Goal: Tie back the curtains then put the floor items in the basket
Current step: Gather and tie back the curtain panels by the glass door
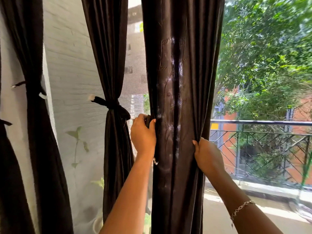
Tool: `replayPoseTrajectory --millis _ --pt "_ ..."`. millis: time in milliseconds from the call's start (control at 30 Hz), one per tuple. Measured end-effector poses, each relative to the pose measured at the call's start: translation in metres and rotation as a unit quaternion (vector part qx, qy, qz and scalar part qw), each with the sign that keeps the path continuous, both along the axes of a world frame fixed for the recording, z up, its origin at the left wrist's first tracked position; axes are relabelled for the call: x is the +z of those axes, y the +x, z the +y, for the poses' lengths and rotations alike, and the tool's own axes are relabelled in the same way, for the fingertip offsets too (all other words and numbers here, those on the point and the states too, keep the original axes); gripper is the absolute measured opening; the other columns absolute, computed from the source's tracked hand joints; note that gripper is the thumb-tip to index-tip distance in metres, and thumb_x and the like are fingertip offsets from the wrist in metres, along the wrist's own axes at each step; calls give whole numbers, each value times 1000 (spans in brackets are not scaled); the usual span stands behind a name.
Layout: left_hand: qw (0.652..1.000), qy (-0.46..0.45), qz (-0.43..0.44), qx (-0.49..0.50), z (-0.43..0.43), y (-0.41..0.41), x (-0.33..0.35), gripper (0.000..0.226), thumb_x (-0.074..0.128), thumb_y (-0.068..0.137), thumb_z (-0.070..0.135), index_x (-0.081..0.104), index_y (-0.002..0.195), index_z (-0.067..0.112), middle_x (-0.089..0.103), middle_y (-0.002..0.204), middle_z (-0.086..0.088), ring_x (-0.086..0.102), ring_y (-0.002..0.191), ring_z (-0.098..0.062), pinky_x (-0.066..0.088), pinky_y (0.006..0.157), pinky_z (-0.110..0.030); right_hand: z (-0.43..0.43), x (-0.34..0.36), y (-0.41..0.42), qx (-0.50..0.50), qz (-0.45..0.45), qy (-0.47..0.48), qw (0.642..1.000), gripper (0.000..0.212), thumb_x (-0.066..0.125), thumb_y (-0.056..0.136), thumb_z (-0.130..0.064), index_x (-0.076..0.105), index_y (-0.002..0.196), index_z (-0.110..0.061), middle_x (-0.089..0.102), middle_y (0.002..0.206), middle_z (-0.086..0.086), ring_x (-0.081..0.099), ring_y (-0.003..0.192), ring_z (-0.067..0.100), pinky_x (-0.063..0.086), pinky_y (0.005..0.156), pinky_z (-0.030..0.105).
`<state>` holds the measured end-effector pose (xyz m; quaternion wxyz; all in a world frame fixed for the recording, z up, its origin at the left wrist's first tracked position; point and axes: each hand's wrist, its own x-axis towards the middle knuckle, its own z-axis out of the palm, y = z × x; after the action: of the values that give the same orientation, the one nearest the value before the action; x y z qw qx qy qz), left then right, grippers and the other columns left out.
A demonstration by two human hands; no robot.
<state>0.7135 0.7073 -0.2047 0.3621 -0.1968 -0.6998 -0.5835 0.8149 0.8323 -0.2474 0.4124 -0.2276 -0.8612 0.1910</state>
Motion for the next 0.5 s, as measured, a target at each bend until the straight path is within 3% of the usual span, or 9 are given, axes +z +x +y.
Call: replayPoseTrajectory --millis 200,333,500 --pt "996 59 -3 66 -4 12 -2 33 70 80 22 49 99 5 42 97 3 45 73 -13 32 61 -23 -1 -3 -6 -18 -13 14 1000 17 40 95 -17 43 78 -14 66 89 17 62 83 37 40 64 34" --pt "995 56 -29 82 -12 12 -3 29 69 81 26 52 92 5 55 94 -5 47 74 -15 33 64 -28 -3 -4 -4 -17 -10 21 1000 18 40 95 -18 44 78 -13 66 89 18 61 83 37 41 64 34" --pt "998 52 -29 35 -13 17 -2 20 65 85 22 54 86 5 62 90 -13 61 75 -26 49 67 -37 -13 -2 -8 -8 -26 43 999 12 41 94 -14 50 91 -6 66 91 20 62 87 38 35 62 33"
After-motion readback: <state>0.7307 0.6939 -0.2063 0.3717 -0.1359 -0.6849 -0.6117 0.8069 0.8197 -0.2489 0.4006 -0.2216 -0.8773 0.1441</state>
